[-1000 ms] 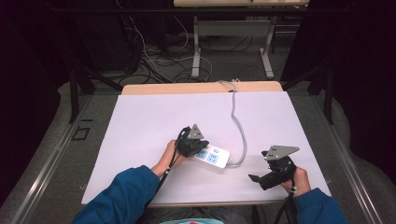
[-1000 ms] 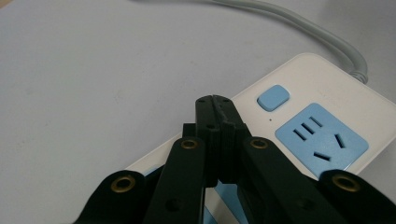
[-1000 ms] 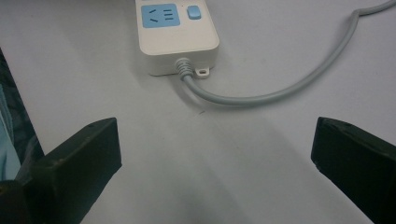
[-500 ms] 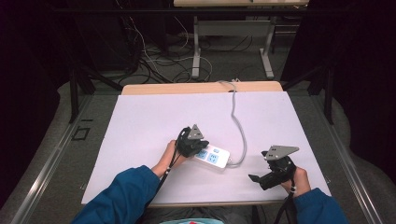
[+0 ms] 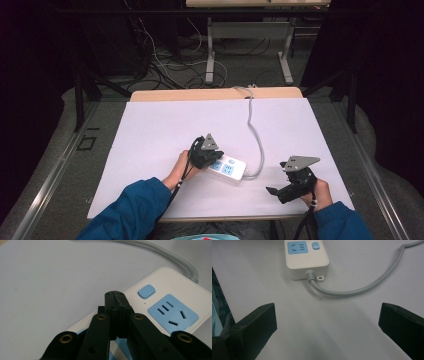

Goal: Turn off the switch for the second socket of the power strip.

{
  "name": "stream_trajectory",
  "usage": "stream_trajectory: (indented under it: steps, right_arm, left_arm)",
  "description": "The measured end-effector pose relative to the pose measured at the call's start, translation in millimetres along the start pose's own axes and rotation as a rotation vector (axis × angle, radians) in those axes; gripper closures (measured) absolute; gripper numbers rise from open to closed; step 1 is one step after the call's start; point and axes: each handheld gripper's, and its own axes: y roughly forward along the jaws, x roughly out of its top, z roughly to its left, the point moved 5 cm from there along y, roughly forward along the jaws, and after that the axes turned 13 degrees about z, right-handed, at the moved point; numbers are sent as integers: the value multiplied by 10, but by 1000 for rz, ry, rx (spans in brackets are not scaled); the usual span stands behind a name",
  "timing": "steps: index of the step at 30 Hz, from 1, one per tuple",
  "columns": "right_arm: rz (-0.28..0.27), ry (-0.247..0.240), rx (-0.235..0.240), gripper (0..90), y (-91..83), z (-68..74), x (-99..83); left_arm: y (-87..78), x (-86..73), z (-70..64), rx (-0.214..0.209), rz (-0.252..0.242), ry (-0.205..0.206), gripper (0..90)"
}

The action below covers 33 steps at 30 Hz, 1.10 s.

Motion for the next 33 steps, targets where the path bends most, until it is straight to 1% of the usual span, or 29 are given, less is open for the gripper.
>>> stream_trajectory:
  steps: [12,16,19,20,22,23,28,29,33]
  right_arm:
    - [6,-1,3,9,-3,4,-4]
    - [10,10,2,9,-3,11,-6]
    - [0,11,-1,9,3,10,-2]
    - [-1,4,-2,9,5,5,0]
    - [4,10,-1,10,1,10,-4]
    - [0,11,-1,9,3,12,-2]
    - [-1,-2,-3,10,4,2,-1]
    - [2,8,0,9,2,9,-4]
    - [1,8,-2,10,1,11,-3]
  left_arm:
    - [0,-1,0,0,0,-1,900]
    - [1,0,1,0,-4,-2,900]
    - [2,0,1,-2,-5,-3,900]
    - [2,-1,1,-2,-5,-3,900]
    - [2,-1,1,-1,-5,-3,900]
    - [0,0,8,6,-4,3,900]
    - [1,-1,5,2,-5,-2,900]
    - [-2,0,10,6,-4,2,900]
    - [-1,-1,9,8,-5,1,900]
